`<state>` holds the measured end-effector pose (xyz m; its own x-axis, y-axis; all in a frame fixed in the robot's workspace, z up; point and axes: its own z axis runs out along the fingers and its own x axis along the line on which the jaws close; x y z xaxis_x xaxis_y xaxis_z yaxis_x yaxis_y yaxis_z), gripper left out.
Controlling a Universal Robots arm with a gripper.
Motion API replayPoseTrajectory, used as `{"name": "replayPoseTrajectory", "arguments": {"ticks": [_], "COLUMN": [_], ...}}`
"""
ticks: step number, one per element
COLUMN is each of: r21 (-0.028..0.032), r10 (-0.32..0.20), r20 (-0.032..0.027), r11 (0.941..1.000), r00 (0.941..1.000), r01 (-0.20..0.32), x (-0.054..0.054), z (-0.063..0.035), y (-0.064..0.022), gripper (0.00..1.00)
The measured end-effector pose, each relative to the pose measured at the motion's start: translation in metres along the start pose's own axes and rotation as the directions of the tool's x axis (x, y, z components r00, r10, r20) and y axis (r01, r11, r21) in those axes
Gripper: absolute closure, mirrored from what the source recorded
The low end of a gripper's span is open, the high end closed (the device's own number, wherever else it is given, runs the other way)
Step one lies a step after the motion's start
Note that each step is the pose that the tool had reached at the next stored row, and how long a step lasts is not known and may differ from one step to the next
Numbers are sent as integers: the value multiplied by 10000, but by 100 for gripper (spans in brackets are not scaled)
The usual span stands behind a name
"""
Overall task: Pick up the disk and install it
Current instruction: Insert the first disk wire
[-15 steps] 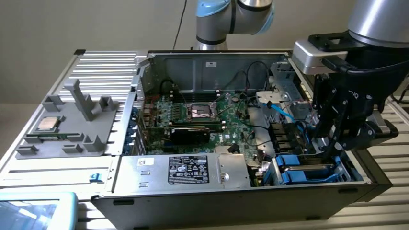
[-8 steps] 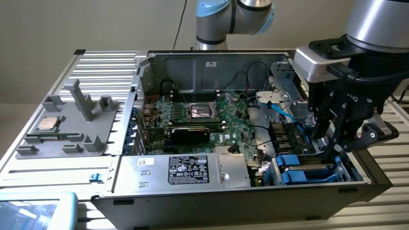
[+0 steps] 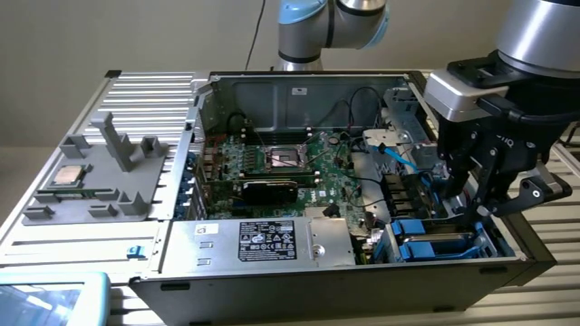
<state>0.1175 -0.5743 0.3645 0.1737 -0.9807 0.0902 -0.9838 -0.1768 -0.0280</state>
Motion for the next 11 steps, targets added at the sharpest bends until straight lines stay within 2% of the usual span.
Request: {"name": "replayPoseTrajectory", "arguments": {"ticks": [5,6,8,11], "r21": [-6,-10,-4,-1], "r10": [-1,-2,2,7], "r20": [19,44,132,312], "r11": [10000,10000,10000,10000], "r00": [10000,10000,9999,9995], "r01": [1,2,-2,-6], "x": [33,56,104,164], "z": [5,8,15,37], "y": [-7,-8,-5,-4], "gripper": [56,56,56,56]}}
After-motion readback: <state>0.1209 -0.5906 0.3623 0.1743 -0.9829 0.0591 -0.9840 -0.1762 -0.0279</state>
